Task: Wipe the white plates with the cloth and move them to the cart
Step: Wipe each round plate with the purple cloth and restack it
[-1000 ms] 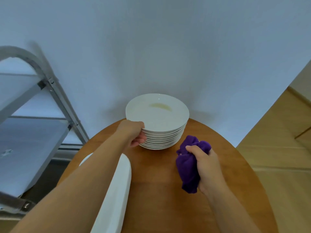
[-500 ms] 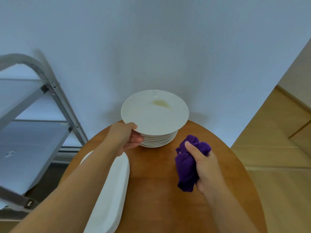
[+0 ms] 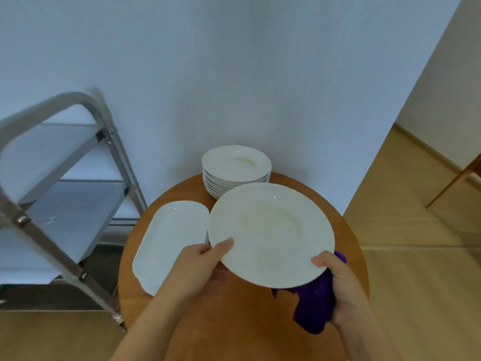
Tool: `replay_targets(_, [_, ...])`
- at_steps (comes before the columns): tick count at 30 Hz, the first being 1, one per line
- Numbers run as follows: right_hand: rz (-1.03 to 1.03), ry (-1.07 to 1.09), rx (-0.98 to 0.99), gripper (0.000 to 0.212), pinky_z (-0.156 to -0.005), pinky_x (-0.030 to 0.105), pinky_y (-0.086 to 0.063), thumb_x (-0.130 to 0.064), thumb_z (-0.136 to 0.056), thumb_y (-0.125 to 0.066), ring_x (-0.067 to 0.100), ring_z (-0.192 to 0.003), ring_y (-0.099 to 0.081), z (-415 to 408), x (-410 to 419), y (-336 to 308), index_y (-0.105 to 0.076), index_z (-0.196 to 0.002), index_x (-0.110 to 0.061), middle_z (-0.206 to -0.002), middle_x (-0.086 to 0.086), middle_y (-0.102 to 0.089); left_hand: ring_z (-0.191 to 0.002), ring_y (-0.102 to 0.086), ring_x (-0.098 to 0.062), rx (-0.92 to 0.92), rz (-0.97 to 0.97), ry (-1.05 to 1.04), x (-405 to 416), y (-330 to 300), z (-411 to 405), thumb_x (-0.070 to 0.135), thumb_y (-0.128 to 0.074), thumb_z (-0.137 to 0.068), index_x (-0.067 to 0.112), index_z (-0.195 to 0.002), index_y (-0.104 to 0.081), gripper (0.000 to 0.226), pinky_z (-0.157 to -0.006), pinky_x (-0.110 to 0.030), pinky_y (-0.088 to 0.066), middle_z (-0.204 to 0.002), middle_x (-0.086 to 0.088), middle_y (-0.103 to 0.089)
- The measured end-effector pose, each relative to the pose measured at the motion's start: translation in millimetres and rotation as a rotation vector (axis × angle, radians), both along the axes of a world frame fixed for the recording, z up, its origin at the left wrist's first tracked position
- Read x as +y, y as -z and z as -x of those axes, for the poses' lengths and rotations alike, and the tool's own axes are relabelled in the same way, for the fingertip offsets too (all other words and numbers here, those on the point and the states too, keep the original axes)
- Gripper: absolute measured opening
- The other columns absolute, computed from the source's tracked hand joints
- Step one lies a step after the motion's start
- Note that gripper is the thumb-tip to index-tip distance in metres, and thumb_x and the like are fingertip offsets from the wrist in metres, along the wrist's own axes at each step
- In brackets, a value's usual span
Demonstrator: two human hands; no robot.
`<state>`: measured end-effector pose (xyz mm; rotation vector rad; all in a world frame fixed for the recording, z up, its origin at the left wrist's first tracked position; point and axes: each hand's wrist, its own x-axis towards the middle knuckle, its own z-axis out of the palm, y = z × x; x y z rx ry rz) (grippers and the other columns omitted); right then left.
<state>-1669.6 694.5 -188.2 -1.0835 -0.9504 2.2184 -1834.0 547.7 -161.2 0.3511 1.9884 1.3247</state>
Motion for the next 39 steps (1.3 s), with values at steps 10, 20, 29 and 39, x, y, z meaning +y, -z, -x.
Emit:
replay_targets(10, [0.015, -0.176, -0.138, 0.054, -0.049, 0.031, -0.053, -0.009, -0.042, -0.080, 0.026, -0.062, -0.071, -58, -49, -5, -0.067, -0.094, -0.004, -0.080, 0.014, -0.074, -0.101, -0.064, -0.040, -0.834, -0.594, -0.194, -47, 18, -39, 0.015, -0.075, -0.057, 0.022, -0.125, -0.054, 0.072, -0.070, -0.051, -0.056, -0.114, -0.017, -0.066])
replay_targets(20, [-0.673, 0.199, -0.055, 0.024, -0.056, 0.026, -0.054, -0.029, -0.070, -0.065, 0.010, -0.073, -0.068, -58, -53, -58, -0.069, -0.089, -0.044, -0.087, -0.006, -0.072, -0.082, -0.072, -0.028, -0.687, -0.857, -0.419, -62, 44, -78, 0.032, -0.047, -0.093, 0.026, -0.105, -0.061, 0.019, -0.059, -0.041, -0.058, -0.094, -0.006, -0.075])
replay_targets(29, [-1.321, -0.735, -1.027, 0.092, -0.115, 0.032, -0.002, -0.066, -0.087, -0.042, 0.017, -0.146, 0.007, -30, -75, 11, 0.005, -0.152, -0.020, -0.160, -0.002, 0.007, -0.074, -0.072, -0.023, -0.704, -0.851, -0.524, -62, 54, -107, 0.042, -0.042, -0.094, 0.031, -0.103, -0.061, 0.024, -0.051, -0.037, -0.056, -0.087, -0.002, -0.075])
replay_targets(39, [-1.377, -0.570, -0.643, 0.073, -0.105, 0.025, -0.027, -0.035, -0.086, -0.058, 0.012, -0.132, -0.035, 25, -101, 19, -0.020, -0.148, -0.026, -0.145, -0.008, -0.035, -0.090, -0.070, -0.029, -0.807, -0.828, -0.258, -58, 63, -114, 0.044, -0.048, -0.079, 0.021, -0.104, -0.073, 0.042, -0.069, -0.040, -0.057, -0.103, -0.015, -0.071])
